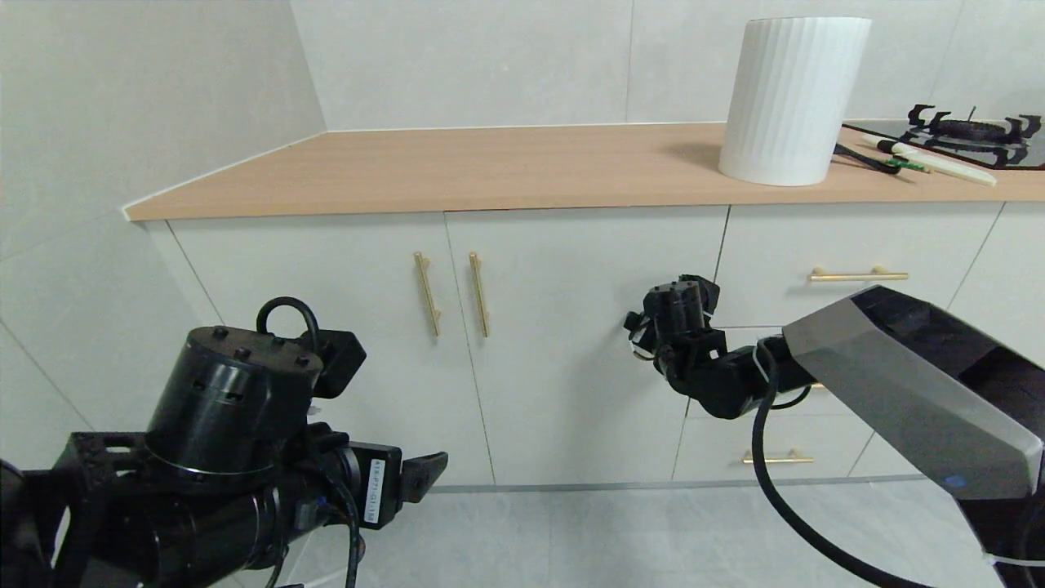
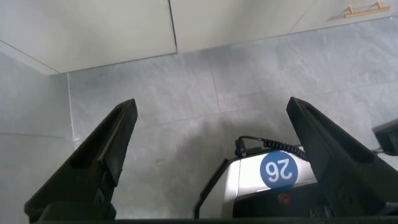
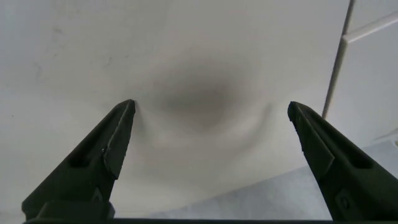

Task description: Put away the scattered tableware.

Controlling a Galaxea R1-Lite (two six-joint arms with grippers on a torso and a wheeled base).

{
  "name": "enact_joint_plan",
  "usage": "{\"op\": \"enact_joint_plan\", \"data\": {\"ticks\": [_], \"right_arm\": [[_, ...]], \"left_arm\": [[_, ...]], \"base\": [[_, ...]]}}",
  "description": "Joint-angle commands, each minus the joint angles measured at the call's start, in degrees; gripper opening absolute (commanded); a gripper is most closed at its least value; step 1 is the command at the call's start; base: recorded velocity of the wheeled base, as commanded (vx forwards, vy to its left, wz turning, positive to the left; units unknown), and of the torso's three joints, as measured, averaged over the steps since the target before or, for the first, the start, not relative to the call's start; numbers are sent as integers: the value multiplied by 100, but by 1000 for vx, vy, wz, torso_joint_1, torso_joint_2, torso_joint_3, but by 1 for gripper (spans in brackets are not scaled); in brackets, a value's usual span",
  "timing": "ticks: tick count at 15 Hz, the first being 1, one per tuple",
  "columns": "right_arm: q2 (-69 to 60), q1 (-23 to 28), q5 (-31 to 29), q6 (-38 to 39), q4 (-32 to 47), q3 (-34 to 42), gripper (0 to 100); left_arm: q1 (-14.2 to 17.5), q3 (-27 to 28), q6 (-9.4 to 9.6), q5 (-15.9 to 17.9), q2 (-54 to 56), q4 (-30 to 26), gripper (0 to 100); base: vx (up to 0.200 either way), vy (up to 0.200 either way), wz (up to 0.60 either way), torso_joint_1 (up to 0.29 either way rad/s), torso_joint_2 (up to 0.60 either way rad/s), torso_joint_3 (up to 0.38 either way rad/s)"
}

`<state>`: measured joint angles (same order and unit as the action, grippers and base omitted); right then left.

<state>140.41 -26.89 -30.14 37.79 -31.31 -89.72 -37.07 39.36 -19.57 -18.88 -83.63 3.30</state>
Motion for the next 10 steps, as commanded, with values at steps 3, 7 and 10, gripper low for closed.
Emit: {"op": "enact_joint_plan", "data": {"ticks": [3,7,10], "right_arm": [[-357,-35,245,71,19,438,100],[-1974,-97,2600,158,28,2345,100],[-2325,-71,2926,-123,54,2635,100]], "left_arm": [[7,1,-3,-1,4,4,100],[-2,1,-3,-1,13,4,100],[-2,1,-3,-1,13,4,100]], "base": [[0,0,0,0,0,0],[0,0,0,0,0,0],[0,0,0,0,0,0]]}}
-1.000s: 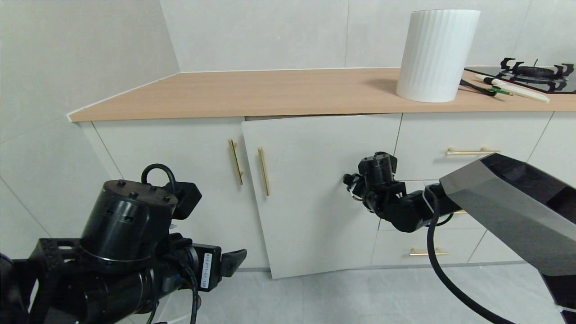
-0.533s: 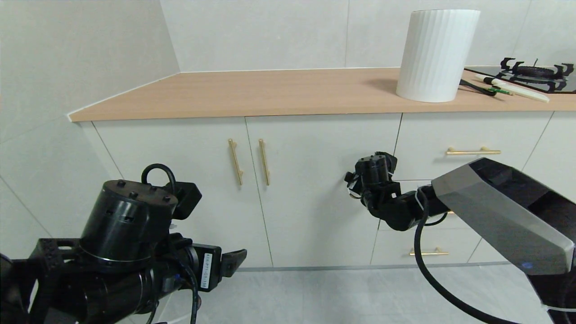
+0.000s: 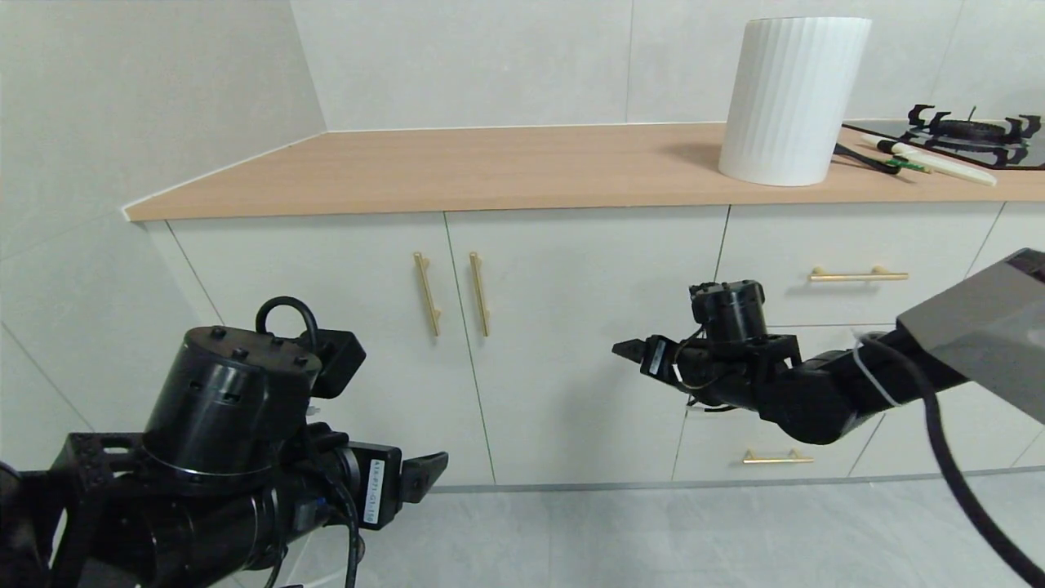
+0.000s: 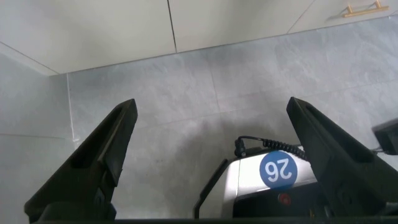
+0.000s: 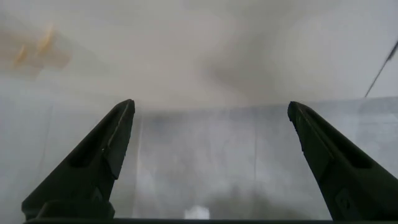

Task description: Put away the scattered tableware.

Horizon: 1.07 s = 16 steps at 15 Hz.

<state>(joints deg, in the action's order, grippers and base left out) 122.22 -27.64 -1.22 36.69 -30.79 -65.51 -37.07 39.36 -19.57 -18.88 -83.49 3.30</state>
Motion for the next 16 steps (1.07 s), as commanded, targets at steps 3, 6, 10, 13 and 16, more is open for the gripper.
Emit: {"op": "enact_joint_plan", "data": {"ticks": [3,6,10,13,16], "right_arm": [[-963,4,-467,-1015,30,636,100],[-2194,-23,-942,-1490,451,1339,100],[-3943,-5,-1451,-1762,627,2403,100],[-5209,30,-1979,-2096,592,3378,100],[-7177,144,-1987,-2588,645,4029,100]], "left_arm": [[112,54,5,-10,114,12,100],[402,124,155,-10,501,188,100],[851,-447,392,-432,1520,689,100],[1290,-1256,981,-511,2997,777,100],[1923,-1845,1798,-476,4605,751,100]], "base": [[0,0,0,0,0,0],[0,0,0,0,0,0],[0,0,0,0,0,0],[0,0,0,0,0,0],[0,0,0,0,0,0]]}}
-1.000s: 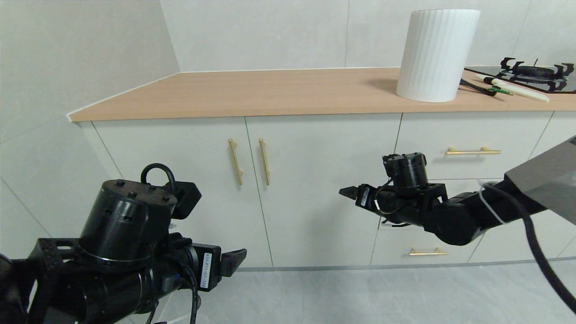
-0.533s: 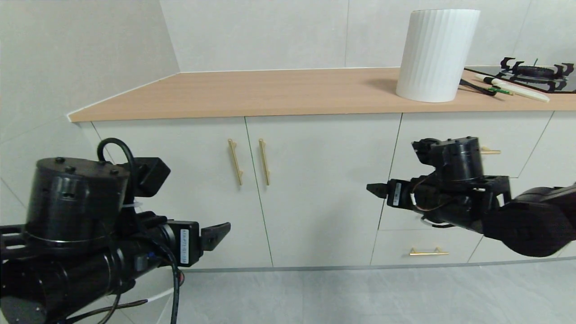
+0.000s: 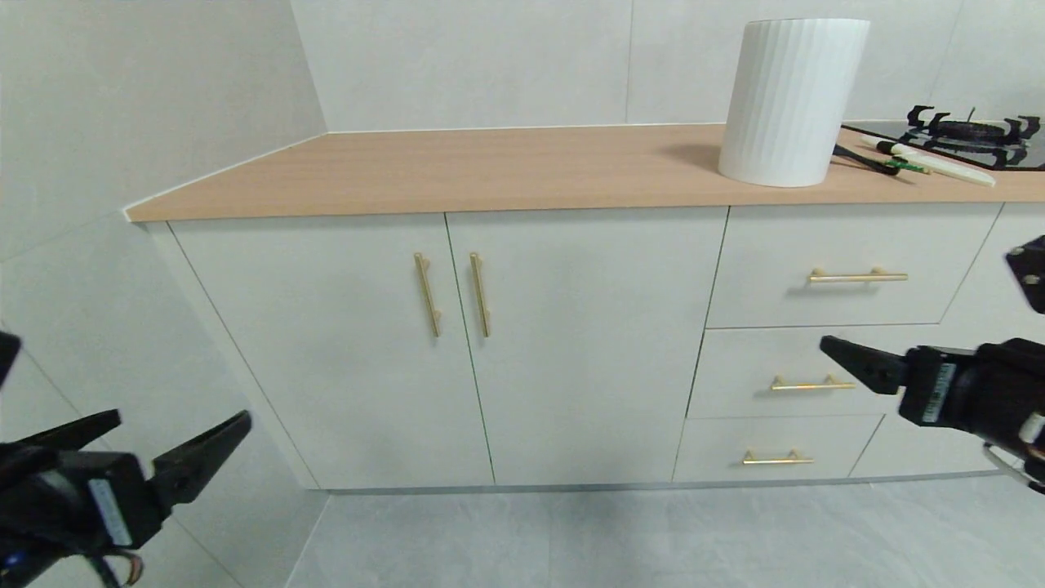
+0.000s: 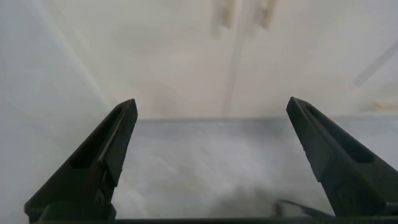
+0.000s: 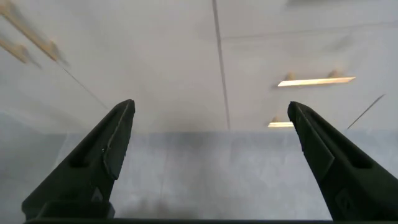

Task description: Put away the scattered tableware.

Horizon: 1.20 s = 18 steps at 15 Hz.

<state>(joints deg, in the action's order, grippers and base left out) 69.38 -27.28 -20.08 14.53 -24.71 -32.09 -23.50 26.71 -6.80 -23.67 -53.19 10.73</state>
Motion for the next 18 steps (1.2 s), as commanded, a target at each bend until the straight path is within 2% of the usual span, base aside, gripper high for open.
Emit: {"op": "enact_joint_plan", "data": {"ticks": [1,2,5,8,10,13,15,18], "right_arm": [[-2394,302,-110,-539,45,853,100],[-2965,654,-102,-724,45,1029,100],[-4327,1498,-93,-1110,502,1143,100],[-5813,1700,-58,-2007,1390,1117,100],[-6278,1920,-66,-2218,1522,1134,100],[-6595,2570,39,-2200,1548,1284,100],[-6938,2719,355,-2218,1873,1556,100],[-6938,2719,505,-2051,1891,2365,100]], "left_arm": [[751,-667,663,12,1970,-18,100],[944,-755,715,21,2436,-97,100],[1217,-755,715,21,3482,-651,100],[1603,-931,724,65,4220,-818,100],[1832,-1001,742,65,4537,-853,100],[2139,-1194,847,73,4967,-888,100],[2324,-1449,874,328,5319,-879,100],[2324,-1950,882,399,5319,-800,100]], "base": [[0,0,0,0,0,0],[0,0,0,0,0,0],[0,0,0,0,0,0],[0,0,0,0,0,0],[0,0,0,0,0,0],[0,0,0,0,0,0],[0,0,0,0,0,0],[0,0,0,0,0,0]]}}
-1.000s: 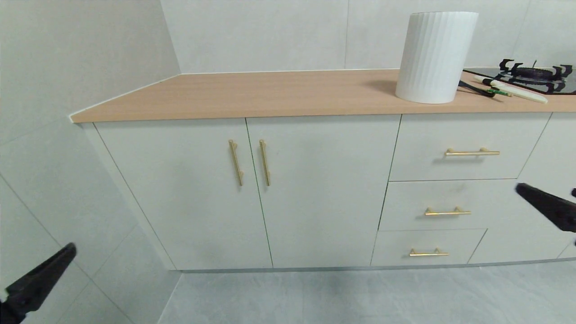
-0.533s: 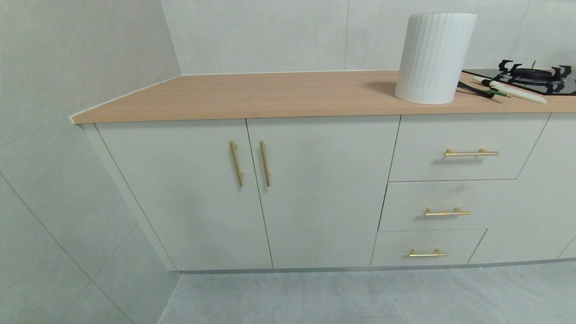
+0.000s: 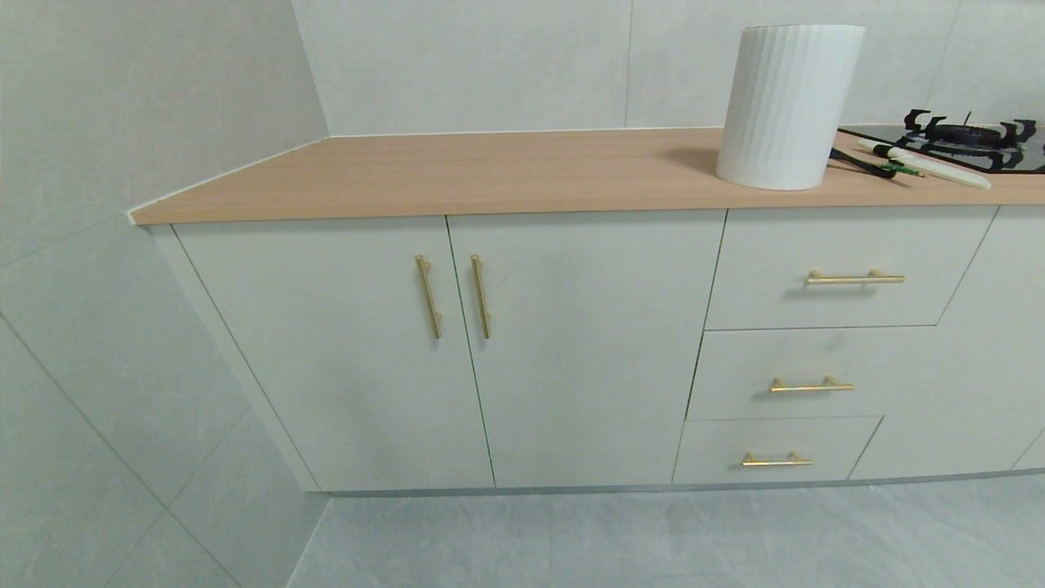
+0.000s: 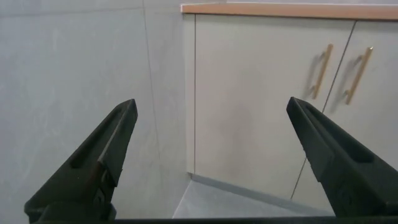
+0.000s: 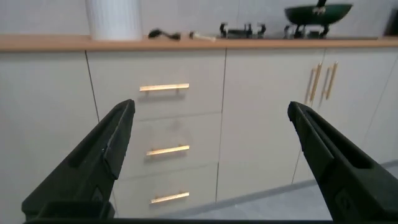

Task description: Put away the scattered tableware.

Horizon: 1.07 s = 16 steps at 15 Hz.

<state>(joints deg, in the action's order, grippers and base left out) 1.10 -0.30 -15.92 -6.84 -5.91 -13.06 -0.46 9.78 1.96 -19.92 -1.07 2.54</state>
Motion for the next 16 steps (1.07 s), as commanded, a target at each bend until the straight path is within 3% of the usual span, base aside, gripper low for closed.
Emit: {"op": "enact_joint_plan", "data": {"ticks": [1,3,5,10,13,16], "right_arm": [[-110,22,353,200,2,813,100],[-110,22,704,411,55,1306,100],[-110,22,942,631,292,1306,100],[-101,22,1478,649,582,1297,100],[-110,22,1513,666,582,1306,100],[-110,22,1522,684,582,1306,100]], "left_arm": [[20,-529,-3,120,107,28,100],[20,-978,-12,384,107,309,100],[20,-978,-12,805,107,274,100],[20,-978,6,1974,107,-298,100],[20,-978,173,2062,107,-271,100],[20,-978,138,2053,107,-271,100]], "base": [[0,0,0,0,0,0],[0,0,0,0,0,0],[0,0,0,0,0,0],[0,0,0,0,0,0],[0,0,0,0,0,0],[0,0,0,0,0,0]]}}
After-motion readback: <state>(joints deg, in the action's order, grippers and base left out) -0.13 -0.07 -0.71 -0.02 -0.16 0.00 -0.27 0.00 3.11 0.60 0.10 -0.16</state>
